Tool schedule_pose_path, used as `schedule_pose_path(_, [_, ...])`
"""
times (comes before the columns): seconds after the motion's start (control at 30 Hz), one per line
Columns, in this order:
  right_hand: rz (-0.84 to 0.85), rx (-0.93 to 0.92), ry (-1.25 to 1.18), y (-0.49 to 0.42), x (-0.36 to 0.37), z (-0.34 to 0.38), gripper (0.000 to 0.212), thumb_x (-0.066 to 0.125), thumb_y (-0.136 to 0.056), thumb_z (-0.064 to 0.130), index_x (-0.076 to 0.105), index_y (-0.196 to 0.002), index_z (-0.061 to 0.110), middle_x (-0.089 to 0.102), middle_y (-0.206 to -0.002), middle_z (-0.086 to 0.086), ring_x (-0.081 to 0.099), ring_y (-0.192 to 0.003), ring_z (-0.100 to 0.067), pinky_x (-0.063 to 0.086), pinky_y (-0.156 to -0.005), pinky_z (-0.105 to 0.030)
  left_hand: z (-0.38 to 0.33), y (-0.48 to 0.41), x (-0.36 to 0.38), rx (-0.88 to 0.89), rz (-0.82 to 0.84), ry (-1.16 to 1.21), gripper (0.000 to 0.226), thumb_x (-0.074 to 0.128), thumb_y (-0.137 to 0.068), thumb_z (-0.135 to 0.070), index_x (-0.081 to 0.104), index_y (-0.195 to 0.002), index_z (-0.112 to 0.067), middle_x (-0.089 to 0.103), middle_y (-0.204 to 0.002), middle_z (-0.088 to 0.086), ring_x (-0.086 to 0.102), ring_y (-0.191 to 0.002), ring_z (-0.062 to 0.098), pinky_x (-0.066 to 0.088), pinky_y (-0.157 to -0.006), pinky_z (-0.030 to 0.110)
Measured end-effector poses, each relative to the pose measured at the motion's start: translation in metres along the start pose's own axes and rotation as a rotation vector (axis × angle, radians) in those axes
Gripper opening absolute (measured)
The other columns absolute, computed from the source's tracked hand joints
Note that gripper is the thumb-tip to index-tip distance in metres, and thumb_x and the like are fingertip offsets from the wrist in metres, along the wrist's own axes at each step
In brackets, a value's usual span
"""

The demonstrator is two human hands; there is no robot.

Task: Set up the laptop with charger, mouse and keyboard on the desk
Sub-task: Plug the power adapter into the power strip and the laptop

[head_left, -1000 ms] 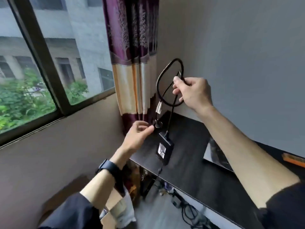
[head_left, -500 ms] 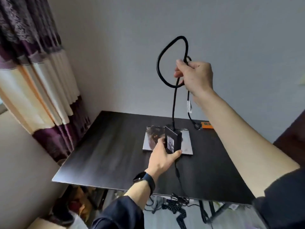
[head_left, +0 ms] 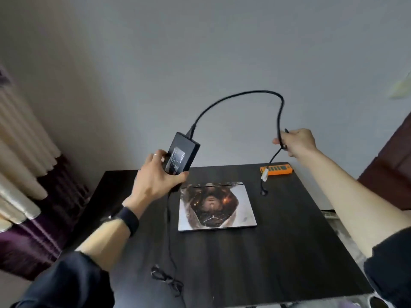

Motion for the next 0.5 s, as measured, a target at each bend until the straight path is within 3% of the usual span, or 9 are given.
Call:
schedule_pose_path(0.13, [-0.097,0.043,-0.007,-0.03,0.015,-0.029,0.026,0.056,-0.096,0.028,0.071,-0.086,0.009,0.074,-0.089,-0.001,0.054,-0.058,-0.009,0.042,-0.055,-0.026,0.004,-0.055,0.0,0.061,0.113,-0.39,0.077,0.067,-0.056,-0.074,0.045,-0.114,-0.028,0.053,-0.106,-0.008,0.063,-0.092,0.028,0.052,-0.079,0.039])
schedule_pose_path(0.2, [-0.111,0.064,-0.006,-0.043,0.02,-0.039,0.027,0.052,-0.098,0.027,0.07,-0.087,0.01,0.074,-0.091,0.003,0.057,-0.062,-0.007,0.042,-0.056,-0.023,0.003,-0.076,0.014,0.078,0.154,-0.463,0.078,0.065,-0.057,-0.074,0.045,-0.115,-0.026,0.051,-0.105,-0.006,0.062,-0.09,0.029,0.051,-0.076,0.039])
schedule_pose_path(0.3, [-0.128,0.058,0.009,-0.065,0.023,-0.047,0.031,0.05,-0.098,0.028,0.068,-0.073,0.018,0.076,-0.09,0.003,0.067,-0.074,-0.015,0.054,-0.079,-0.032,-0.005,-0.101,0.025,0.118,0.119,-0.523,0.078,0.066,-0.06,-0.068,0.045,-0.122,-0.025,0.046,-0.104,-0.004,0.06,-0.092,0.029,0.05,-0.072,0.038])
schedule_pose_path(0.37, [-0.142,0.051,0.018,-0.082,0.024,-0.05,0.033,0.049,-0.098,0.029,0.069,-0.075,0.017,0.074,-0.087,0.004,0.066,-0.072,-0.014,0.055,-0.089,-0.036,-0.015,-0.121,0.027,0.158,0.082,-0.567,0.08,0.067,-0.062,-0.064,0.044,-0.127,-0.024,0.044,-0.108,-0.001,0.058,-0.096,0.03,0.05,-0.071,0.039])
schedule_pose_path(0.43, [-0.156,0.039,0.025,-0.102,0.025,-0.052,0.034,0.048,-0.098,0.03,0.073,-0.084,0.011,0.072,-0.082,0.006,0.066,-0.075,-0.016,0.054,-0.088,-0.036,-0.024,-0.146,0.026,0.189,0.045,-0.624,0.077,0.068,-0.065,-0.059,0.043,-0.128,-0.021,0.044,-0.111,0.003,0.058,-0.098,0.032,0.051,-0.068,0.042])
schedule_pose_path(0.5, [-0.16,0.012,0.021,-0.12,0.028,-0.051,0.036,0.046,-0.099,0.031,0.071,-0.092,0.006,0.07,-0.078,0.007,0.066,-0.072,-0.017,0.052,-0.075,-0.029,-0.032,-0.171,0.023,0.233,0.004,-0.72,0.072,0.07,-0.07,-0.052,0.043,-0.127,-0.019,0.043,-0.114,0.005,0.056,-0.097,0.032,0.049,-0.06,0.04])
Point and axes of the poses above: each hand's wrist, its own y-axis away from the middle knuckle, its own x-axis out of the palm, z = x × y, the point moved 10 cm from there along -y, towards the middle knuckle
